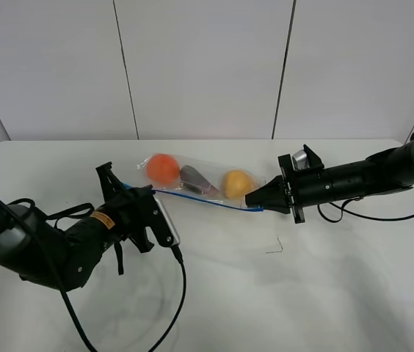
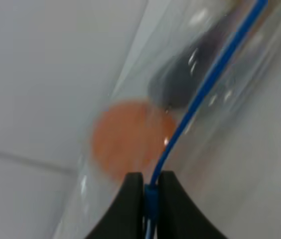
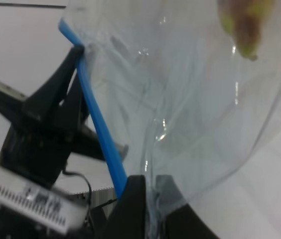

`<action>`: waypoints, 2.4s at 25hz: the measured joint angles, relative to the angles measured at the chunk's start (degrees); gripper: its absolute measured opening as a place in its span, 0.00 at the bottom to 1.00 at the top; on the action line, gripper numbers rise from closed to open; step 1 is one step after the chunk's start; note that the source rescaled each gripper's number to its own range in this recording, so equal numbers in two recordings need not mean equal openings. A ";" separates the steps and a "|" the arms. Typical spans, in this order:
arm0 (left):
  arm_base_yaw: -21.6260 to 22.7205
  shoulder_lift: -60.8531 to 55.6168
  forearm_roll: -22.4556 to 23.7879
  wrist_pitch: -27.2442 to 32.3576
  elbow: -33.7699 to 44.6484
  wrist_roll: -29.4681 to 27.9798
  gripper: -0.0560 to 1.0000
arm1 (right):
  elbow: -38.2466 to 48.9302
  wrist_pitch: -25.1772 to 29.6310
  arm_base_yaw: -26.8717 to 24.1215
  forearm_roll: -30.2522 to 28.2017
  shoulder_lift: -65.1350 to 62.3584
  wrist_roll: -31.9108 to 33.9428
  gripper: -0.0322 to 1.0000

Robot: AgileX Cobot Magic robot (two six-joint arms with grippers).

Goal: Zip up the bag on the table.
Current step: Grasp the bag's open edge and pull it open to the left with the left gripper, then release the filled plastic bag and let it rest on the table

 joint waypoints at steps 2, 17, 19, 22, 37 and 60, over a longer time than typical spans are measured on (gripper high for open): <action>2.81 0.00 0.62 -0.06 0.10 0.00 0.05 | 0.00 0.07 0.00 0.11 0.00 0.00 0.03; 12.93 0.00 2.72 -2.12 0.10 -1.05 0.05 | -0.05 0.43 0.05 0.83 0.00 0.43 0.03; 13.00 0.00 3.10 -2.12 0.10 -3.52 0.06 | -0.05 0.43 0.05 0.78 0.00 0.43 0.03; 13.40 0.00 1.47 -2.42 0.10 -9.44 0.23 | -0.05 0.43 0.00 -0.47 0.00 0.43 0.03; 15.78 5.42 -11.26 -3.01 0.23 -43.56 0.95 | -0.05 0.38 -0.14 -1.57 0.00 0.64 0.03; 34.24 -13.39 5.01 97.09 -35.36 -50.90 0.92 | -0.05 0.34 -0.14 -1.57 0.00 1.51 0.03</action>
